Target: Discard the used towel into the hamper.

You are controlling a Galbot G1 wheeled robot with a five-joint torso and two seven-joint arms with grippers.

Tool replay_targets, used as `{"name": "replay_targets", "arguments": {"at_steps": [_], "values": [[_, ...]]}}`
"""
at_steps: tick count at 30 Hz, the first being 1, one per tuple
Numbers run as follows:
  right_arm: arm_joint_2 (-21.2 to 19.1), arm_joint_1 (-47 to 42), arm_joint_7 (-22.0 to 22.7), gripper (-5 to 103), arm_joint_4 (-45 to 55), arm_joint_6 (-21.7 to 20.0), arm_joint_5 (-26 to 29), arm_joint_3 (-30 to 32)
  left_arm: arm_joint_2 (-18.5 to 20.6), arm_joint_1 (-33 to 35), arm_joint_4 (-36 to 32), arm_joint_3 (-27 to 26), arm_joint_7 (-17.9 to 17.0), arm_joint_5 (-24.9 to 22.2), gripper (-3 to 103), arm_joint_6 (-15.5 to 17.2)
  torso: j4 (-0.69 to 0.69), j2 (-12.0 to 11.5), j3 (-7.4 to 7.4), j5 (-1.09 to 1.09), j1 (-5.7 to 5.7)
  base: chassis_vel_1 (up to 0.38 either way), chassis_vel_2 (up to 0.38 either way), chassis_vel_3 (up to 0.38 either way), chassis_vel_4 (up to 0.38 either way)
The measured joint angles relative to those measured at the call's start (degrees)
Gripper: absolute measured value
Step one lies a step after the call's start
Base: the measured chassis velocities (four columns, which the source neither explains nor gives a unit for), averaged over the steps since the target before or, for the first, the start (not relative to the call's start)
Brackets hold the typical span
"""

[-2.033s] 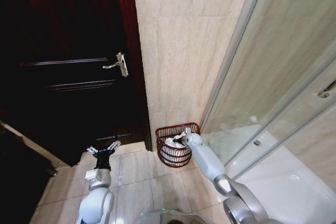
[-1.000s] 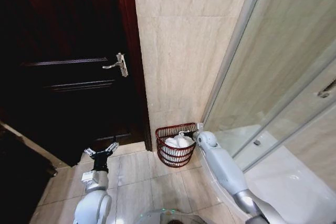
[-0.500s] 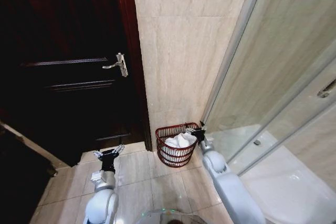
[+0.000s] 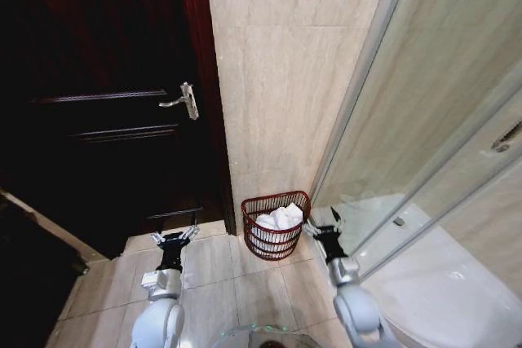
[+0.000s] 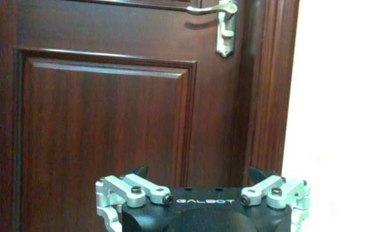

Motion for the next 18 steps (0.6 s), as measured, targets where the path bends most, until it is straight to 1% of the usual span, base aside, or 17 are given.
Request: {"name": "replay_targets", "arguments": {"at_steps": [2, 3, 4, 6, 7, 9, 11, 12, 18], "values": [[1.86, -1.59, 0.69, 100, 1.41, 0.36, -1.5, -0.56, 0.51, 0.18, 0.48, 0.16, 0.1, -0.2, 100, -0.78, 0.01, 0.0, 0.0, 0.0, 0.0, 0.0, 0.0, 0.0, 0.0], [2.53, -2.28, 0.72, 100, 2.01, 0.35, -2.02, -0.5, 1.62, 0.35, 0.62, 0.14, 0.1, -0.59, 100, -1.02, 0.01, 0.0, 0.0, 0.01, 0.0, 0.0, 0.0, 0.0, 0.0], [2.53, -2.28, 0.72, 100, 2.01, 0.35, -2.02, -0.5, 1.62, 0.35, 0.62, 0.14, 0.1, -0.59, 100, -1.02, 0.01, 0.0, 0.0, 0.01, 0.0, 0.0, 0.0, 0.0, 0.0], [1.76, -3.22, 1.38, 100, 3.26, -0.44, -1.72, -0.55, 3.37, 0.34, 0.83, -0.29, 0.59, -0.91, 100, -1.45, 0.0, 0.0, 0.0, 0.0, 0.0, 0.0, 0.0, 0.0, 0.0], [1.01, -3.53, 2.04, 100, 3.5, -0.58, -1.57, -0.72, 3.53, 0.17, 0.83, -0.47, 0.92, -0.96, 100, -1.49, 0.01, 0.0, 0.0, -0.02, 0.0, 0.0, 0.0, 0.0, 0.0], [0.65, -3.82, 2.45, 100, 3.52, -0.57, -1.73, -0.87, 3.56, -0.22, 0.8, -0.59, 1.07, -1.17, 100, -1.54, 0.01, 0.0, 0.01, 0.0, 0.0, 0.0, 0.0, 0.0, 0.0], [1.2, -3.96, 2.48, 100, 3.25, -0.32, -2.46, -0.96, 3.46, -0.56, 0.42, -0.59, 1.25, -1.36, 100, -1.54, 0.0, 0.0, 0.01, -0.01, 0.01, 0.0, 0.0, 0.0, 0.0], [1.71, -3.91, 2.57, 100, 3.09, -0.29, -2.66, -1.34, 3.5, -0.65, 0.23, -0.51, 1.45, -1.35, 100, -1.54, 0.0, 0.0, 0.01, 0.02, 0.01, 0.0, 0.0, 0.0, 0.0], [2.08, -3.4, 3.15, 100, 2.65, -0.31, -2.89, -2.18, 4.18, -1.32, 0.34, -0.02, 2.33, -0.52, 100, -1.88, 0.01, 0.0, 0.01, 0.01, 0.01, 0.0, 0.0, 0.0, 0.0]]}}
